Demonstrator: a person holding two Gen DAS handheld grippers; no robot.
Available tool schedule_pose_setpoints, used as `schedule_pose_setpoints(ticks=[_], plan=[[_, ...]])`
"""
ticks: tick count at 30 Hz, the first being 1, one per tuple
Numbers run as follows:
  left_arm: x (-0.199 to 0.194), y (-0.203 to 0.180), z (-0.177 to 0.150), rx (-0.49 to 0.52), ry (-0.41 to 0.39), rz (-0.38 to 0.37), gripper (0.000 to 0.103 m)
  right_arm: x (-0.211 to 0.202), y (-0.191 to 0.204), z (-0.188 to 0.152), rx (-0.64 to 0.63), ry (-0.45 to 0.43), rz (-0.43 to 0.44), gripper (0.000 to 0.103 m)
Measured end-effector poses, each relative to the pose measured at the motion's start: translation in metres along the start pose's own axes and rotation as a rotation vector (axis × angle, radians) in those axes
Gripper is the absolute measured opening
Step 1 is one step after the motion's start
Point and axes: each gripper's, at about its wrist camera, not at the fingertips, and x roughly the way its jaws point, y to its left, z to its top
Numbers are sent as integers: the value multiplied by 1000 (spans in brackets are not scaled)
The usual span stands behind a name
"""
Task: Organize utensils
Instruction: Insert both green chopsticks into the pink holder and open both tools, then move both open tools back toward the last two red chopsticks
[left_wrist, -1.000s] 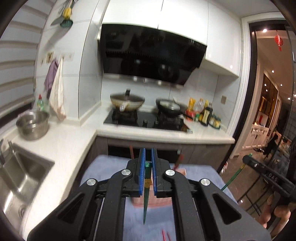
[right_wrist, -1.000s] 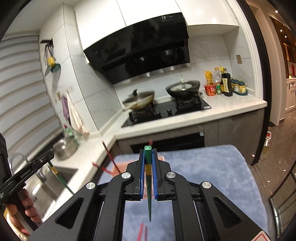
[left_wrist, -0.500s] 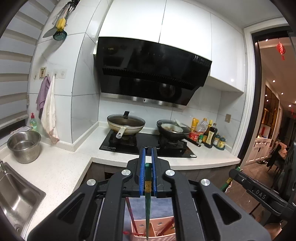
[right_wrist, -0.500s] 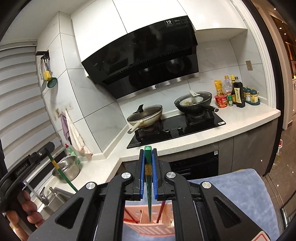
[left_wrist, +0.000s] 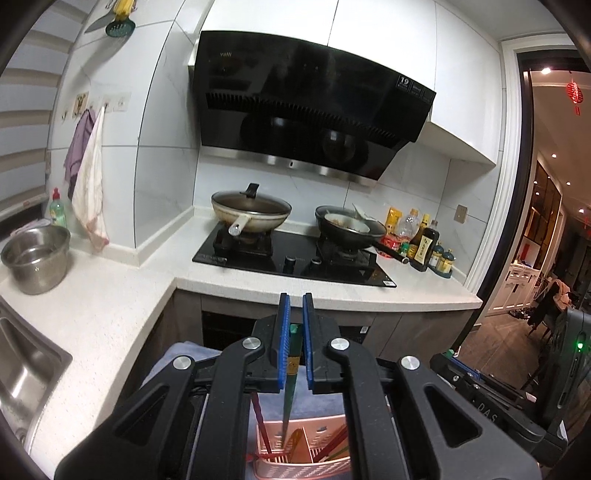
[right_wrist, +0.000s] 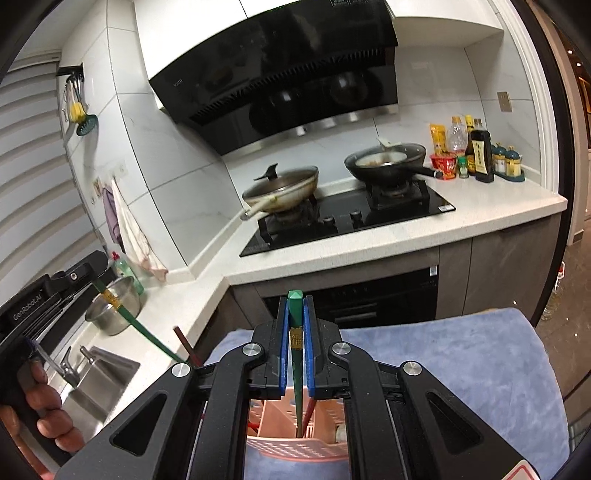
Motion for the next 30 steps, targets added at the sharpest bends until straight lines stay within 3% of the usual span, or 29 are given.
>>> schedule_pose_setpoints(ticks=[3, 5, 6, 7, 17, 20, 26, 30], plan=[[1, 1, -5, -13, 10, 3, 11, 0, 0, -3, -14, 3, -14, 8], [1, 4, -9, -28, 22, 16, 28, -5, 0, -4, -24, -14, -40, 21], [0, 5, -11, -38, 22, 35, 43, -8, 0, -4, -23, -20, -42, 25], [-1, 6, -13, -44, 18, 44, 48, -10, -2, -3, -19, -24, -42, 31], [-22, 12, -29, -56, 54, 76, 49, -35, 0, -12, -34, -22, -46, 36], [-32, 15, -40, -63, 73, 77, 56, -47, 0, -22, -37, -9, -39, 40], [-61, 18, -77, -34, 119, 97, 57, -75, 2, -65, -103, 43, -69, 44], [-74, 19, -115, -23, 184, 108, 57, -97, 5, -112, -184, 94, -114, 44]])
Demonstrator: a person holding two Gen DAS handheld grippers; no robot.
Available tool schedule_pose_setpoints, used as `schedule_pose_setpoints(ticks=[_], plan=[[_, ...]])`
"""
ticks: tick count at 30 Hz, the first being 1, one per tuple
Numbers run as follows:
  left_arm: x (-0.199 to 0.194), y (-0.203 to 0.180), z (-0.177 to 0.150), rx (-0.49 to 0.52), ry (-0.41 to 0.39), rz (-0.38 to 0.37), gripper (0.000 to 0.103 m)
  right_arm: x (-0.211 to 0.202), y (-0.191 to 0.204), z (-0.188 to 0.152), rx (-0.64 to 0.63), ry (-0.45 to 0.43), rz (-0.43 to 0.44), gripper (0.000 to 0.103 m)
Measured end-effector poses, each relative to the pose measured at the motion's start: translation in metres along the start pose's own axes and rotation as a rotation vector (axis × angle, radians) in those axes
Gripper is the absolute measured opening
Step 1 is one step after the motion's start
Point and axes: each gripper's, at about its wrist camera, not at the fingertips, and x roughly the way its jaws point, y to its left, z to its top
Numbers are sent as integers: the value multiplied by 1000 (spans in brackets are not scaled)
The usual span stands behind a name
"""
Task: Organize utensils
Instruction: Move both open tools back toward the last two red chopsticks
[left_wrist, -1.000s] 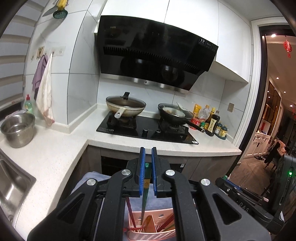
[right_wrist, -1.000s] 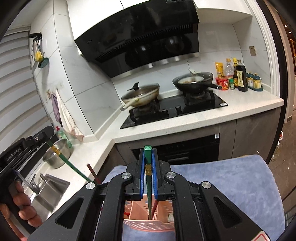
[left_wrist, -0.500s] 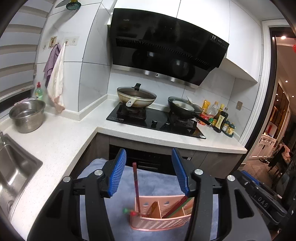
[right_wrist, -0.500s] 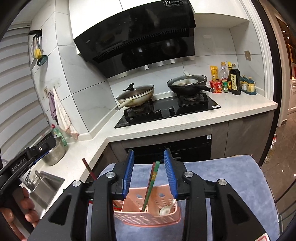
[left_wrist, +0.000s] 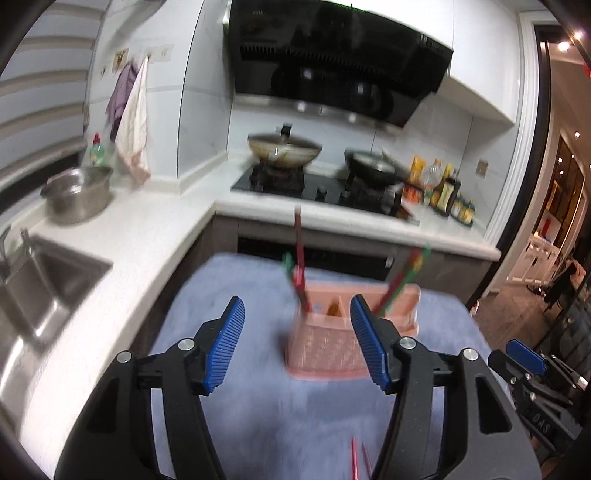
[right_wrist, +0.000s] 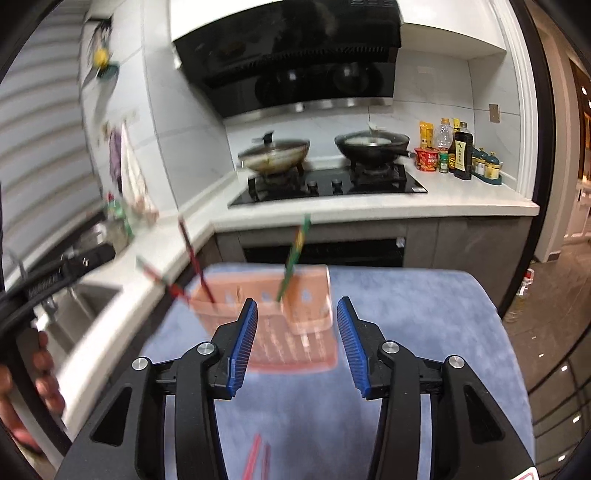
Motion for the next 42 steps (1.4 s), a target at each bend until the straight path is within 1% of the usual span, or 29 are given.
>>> schedule_pose_setpoints(ticks=[3, 5, 7, 12, 14, 17, 20, 23, 26, 31, 34, 35, 39, 40, 42], plan=[[-3, 2, -32, -3, 56, -2, 57, -10, 5, -35, -43, 53, -14, 44], [-7, 1, -55, 7, 87, 15, 57, -18, 7, -58, -50, 88, -16, 44], [-11, 0, -77, 16, 121, 16, 57, -22, 8, -75, -41, 122, -6, 44], [-19, -4, -130, 53, 212, 21, 57, -32, 9, -133, 1, 217, 9, 44], [-23, -6, -145, 53, 232, 16, 57, -33, 11, -159, 4, 269, 19, 44], [-30, -6, -170, 53, 258, 35, 57, -37, 17, -189, -23, 316, 12, 44], [-36, -3, -196, 21, 298, 43, 57, -39, 20, -210, -1, 356, 33, 44], [-38, -2, -215, 28, 338, 53, 57, -43, 31, -232, -16, 402, 57, 44], [-41, 2, -225, 25, 365, 50, 57, -46, 43, -243, -56, 428, 80, 44], [-46, 4, -235, 18, 380, 45, 57, -48, 52, -245, -93, 414, 80, 44], [-47, 1, -238, 26, 384, 36, 57, -46, 54, -249, -94, 425, 79, 39], [-48, 0, -238, 28, 386, 34, 57, -45, 53, -249, -91, 429, 76, 35], [-47, -1, -242, 24, 402, 24, 57, -44, 49, -249, -77, 429, 67, 29], [-48, -2, -243, 24, 404, 19, 57, -44, 48, -250, -76, 429, 63, 26], [-49, -2, -243, 25, 404, 20, 59, -44, 47, -251, -71, 425, 59, 22]])
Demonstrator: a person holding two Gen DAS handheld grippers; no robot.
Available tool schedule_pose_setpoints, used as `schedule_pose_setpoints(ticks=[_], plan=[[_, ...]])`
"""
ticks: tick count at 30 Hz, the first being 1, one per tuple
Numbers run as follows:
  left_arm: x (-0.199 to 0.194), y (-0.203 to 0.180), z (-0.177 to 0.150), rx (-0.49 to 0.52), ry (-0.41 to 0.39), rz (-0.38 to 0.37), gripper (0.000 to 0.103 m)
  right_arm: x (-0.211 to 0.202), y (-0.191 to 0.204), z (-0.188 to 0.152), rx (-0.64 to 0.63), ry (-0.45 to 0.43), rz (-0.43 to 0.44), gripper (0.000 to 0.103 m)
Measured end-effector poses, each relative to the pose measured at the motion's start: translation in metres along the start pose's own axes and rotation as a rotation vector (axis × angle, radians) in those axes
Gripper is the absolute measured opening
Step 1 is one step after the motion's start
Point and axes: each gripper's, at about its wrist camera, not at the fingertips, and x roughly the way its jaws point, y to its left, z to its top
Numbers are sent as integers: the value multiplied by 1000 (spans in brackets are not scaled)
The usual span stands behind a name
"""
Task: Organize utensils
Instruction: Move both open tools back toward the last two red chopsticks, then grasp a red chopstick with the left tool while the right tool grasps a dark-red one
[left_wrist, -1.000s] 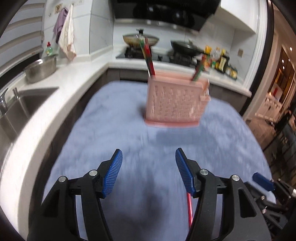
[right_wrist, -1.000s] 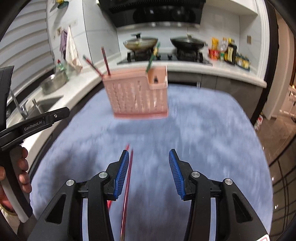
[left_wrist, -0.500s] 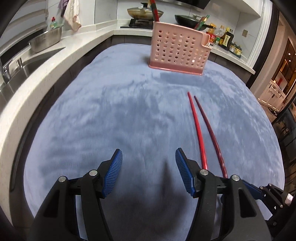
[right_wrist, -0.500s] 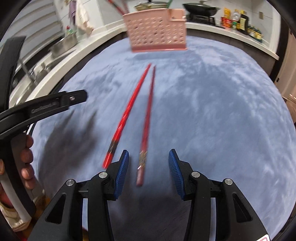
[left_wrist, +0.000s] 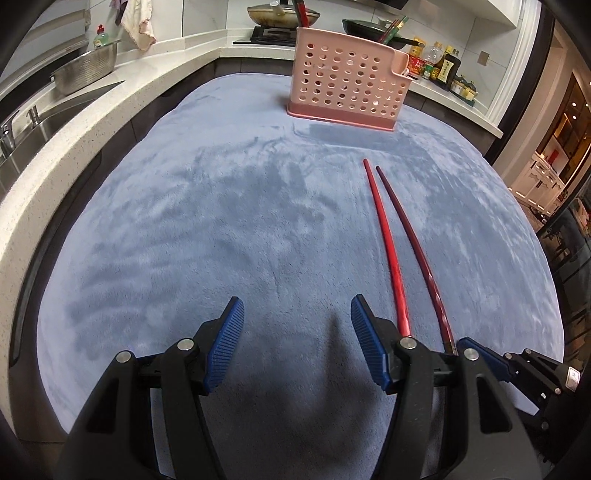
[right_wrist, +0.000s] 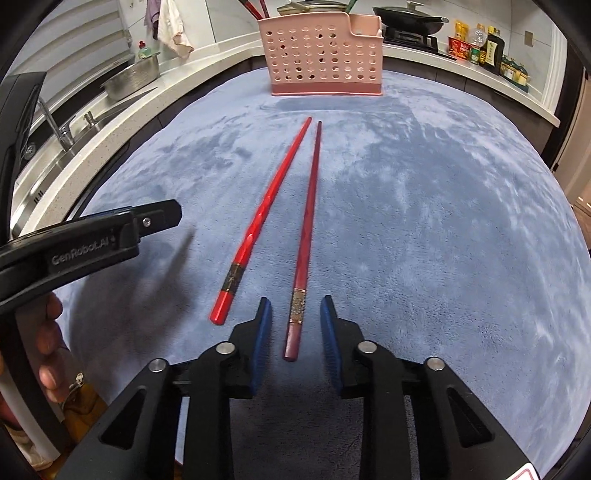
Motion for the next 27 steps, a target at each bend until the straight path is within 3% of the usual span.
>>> schedule_pose_setpoints(ticks=[3, 12, 21, 23, 27], plan=[[-1, -1, -2, 5, -1, -5, 60, -1, -7, -1, 30, -5, 4, 8], [-5, -20, -10, 80, 2, -38, 69, -8, -36, -4, 145, -35, -38, 7], [3, -49, -18, 187, 46, -117, 69, -9, -48, -7, 179, -33, -38, 7], [8, -52, -19, 190, 66, -126, 68, -9, -48, -7, 180, -33, -37, 7], [17, -52, -21, 184, 98, -139, 52, -9, -48, -8, 180, -31, -32, 7]])
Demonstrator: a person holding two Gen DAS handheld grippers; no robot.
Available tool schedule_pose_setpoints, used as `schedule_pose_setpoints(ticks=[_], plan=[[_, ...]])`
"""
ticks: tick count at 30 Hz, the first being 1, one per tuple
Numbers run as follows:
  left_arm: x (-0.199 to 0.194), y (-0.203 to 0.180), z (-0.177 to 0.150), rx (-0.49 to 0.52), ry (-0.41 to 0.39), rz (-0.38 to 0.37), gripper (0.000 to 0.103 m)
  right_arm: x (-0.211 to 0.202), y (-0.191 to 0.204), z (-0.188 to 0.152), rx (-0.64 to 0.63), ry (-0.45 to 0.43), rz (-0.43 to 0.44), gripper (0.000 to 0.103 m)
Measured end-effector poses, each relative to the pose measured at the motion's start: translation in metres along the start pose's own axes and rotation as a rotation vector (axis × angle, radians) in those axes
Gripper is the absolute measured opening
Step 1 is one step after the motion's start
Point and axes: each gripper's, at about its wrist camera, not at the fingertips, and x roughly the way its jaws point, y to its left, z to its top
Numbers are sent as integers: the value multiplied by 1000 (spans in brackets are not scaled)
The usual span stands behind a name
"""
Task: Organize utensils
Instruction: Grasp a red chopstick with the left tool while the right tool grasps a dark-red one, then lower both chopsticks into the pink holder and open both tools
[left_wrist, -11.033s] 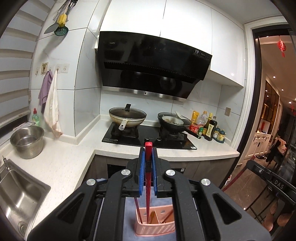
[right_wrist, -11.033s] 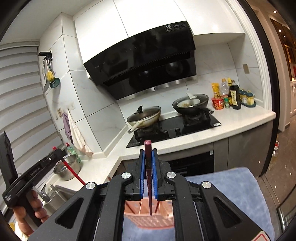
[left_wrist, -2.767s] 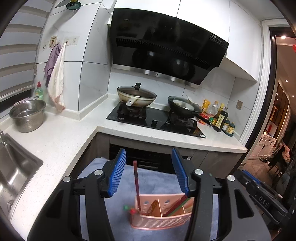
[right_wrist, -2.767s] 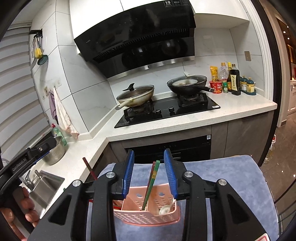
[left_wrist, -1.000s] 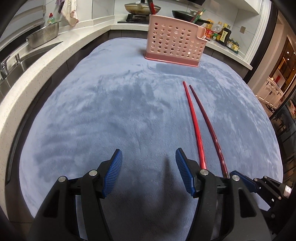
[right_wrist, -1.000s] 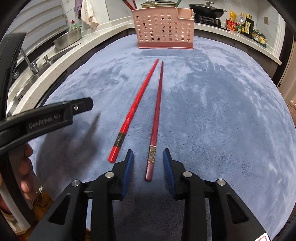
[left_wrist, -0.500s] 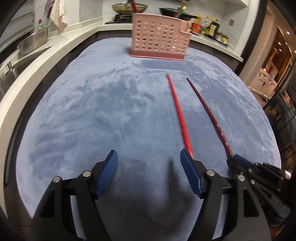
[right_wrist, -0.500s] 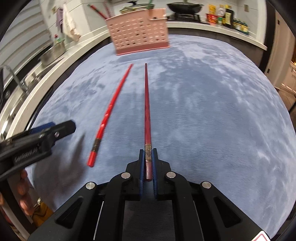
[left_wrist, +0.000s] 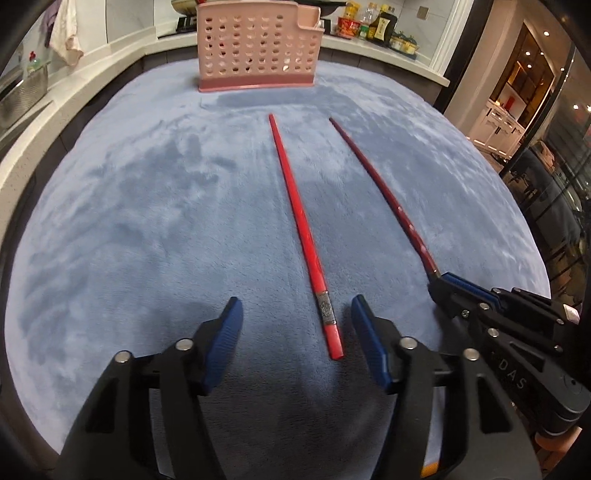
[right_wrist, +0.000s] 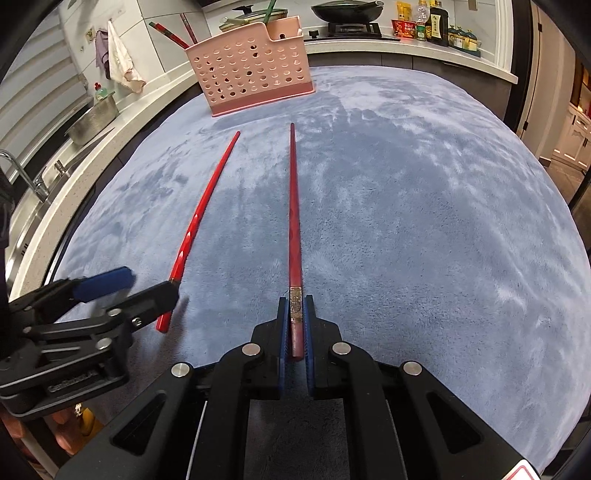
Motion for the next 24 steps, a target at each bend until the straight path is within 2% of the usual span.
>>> schedule_pose_setpoints(ticks=[8, 11, 12, 15, 19, 24], plan=[[3, 7, -2, -22, 3, 4, 34, 1, 1, -2, 1, 5, 4, 7], [2, 8, -3, -25, 1, 2, 22, 1, 2, -3, 0, 6, 4, 7], [2, 8, -4, -27, 3, -2, 15, 2, 1, -3, 0, 6, 4, 7], [1, 10, -4, -30, 3, -12, 8, 2, 2, -3, 0, 7, 5, 7], [-3, 10, -3, -23, -5, -21, 7, 1, 2, -3, -3, 6, 5, 7], [-22, 14, 2, -27, -57, -2, 7, -10, 5, -1, -34, -17, -12, 7]])
